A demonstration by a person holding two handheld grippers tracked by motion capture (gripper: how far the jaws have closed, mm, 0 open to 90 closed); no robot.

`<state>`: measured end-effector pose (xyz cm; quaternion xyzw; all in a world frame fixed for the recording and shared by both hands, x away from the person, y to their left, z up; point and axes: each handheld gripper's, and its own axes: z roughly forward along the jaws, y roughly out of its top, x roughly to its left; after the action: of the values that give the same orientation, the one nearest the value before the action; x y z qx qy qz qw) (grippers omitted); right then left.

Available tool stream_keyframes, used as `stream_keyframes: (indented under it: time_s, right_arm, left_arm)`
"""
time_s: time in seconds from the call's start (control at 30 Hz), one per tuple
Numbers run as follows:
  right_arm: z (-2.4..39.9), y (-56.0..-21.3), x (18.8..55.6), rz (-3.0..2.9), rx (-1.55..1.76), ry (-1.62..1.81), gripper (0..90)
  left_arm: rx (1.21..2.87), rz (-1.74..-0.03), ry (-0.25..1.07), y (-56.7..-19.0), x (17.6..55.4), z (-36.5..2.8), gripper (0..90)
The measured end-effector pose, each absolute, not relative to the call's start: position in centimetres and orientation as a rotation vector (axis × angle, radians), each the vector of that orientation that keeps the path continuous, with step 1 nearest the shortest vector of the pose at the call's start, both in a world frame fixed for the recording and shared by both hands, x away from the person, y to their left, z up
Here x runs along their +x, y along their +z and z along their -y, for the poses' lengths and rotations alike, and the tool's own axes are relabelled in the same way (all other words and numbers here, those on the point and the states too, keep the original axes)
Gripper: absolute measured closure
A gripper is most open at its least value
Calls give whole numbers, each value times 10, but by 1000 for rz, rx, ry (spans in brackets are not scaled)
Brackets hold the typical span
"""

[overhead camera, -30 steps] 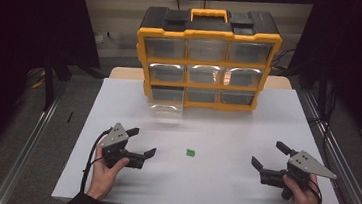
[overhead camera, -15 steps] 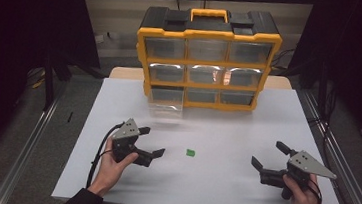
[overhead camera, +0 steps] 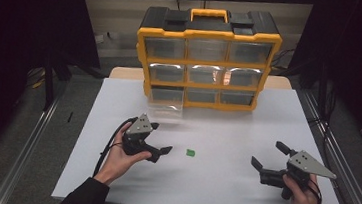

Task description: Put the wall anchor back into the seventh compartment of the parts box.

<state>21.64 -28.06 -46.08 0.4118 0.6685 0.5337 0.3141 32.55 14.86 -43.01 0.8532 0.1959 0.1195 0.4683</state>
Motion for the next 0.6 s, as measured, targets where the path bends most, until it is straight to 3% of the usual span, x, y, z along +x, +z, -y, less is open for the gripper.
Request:
stream_keyframes:
  time_s: [0.17, 0.6]
  right_arm:
    - [280, -461, 217, -1761, 1085, 1405, 10]
    - [280, -461, 217, -1766, 1082, 1406, 10]
  left_arm:
    - [2125, -453, 265, -431, 328, -136, 34]
    - [2217, -349, 217, -433, 333, -113, 72]
